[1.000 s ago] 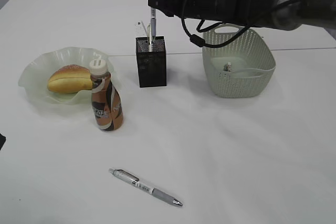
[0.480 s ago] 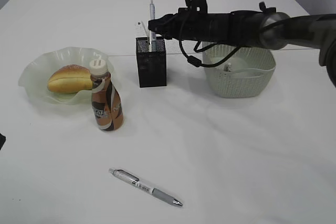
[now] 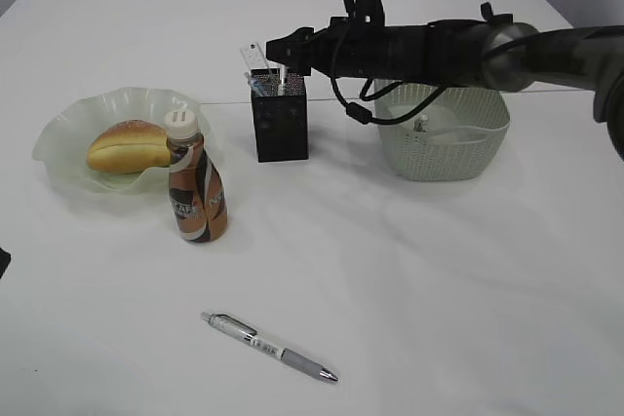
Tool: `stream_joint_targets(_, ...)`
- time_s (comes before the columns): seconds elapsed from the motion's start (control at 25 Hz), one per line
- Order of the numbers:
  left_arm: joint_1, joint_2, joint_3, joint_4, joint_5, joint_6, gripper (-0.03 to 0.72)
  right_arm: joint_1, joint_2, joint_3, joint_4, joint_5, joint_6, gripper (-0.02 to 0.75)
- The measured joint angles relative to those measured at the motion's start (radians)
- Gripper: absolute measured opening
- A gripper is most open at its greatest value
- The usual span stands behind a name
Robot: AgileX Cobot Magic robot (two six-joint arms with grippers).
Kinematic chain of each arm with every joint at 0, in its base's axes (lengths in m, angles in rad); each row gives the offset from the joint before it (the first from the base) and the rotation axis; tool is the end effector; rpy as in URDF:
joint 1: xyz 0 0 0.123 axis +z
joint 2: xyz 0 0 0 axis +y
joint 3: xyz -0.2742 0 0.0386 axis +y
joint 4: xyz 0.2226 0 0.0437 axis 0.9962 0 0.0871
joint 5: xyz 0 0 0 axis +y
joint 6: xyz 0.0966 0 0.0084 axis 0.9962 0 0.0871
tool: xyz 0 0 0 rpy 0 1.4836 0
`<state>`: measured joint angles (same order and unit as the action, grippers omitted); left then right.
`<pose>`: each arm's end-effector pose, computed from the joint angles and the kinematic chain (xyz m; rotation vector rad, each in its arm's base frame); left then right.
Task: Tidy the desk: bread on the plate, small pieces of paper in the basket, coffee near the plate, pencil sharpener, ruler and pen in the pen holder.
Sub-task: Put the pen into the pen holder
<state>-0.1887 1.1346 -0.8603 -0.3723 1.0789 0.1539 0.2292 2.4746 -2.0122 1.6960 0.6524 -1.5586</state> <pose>0.1665 -0.0634 0.2828 0.3019 2.7860 -0.5099 0.5052 0.1779 0.1807 -0.5147 1.8104 0.8711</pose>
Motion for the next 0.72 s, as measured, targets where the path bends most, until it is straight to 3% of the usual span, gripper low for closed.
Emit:
stream_joint_targets(0.2, 0.0, 0.0, 0.0, 0.0, -0.001, 0.0, 0.307, 0.0, -0.072, 0.0, -0.372, 0.014, 0.4, 0.395)
stream_joint_targets(0.4, 0.0, 0.0, 0.0, 0.0, -0.045, 0.0, 0.307, 0.008, -0.171, 0.0, -0.782, 0.149, 0.79, 0.396)
stream_joint_targets(0.72, 0.0, 0.0, 0.0, 0.0, -0.113, 0.001, 0.307, 0.103, -0.323, 0.0, -1.151, 0.333, 1.056, 0.396)
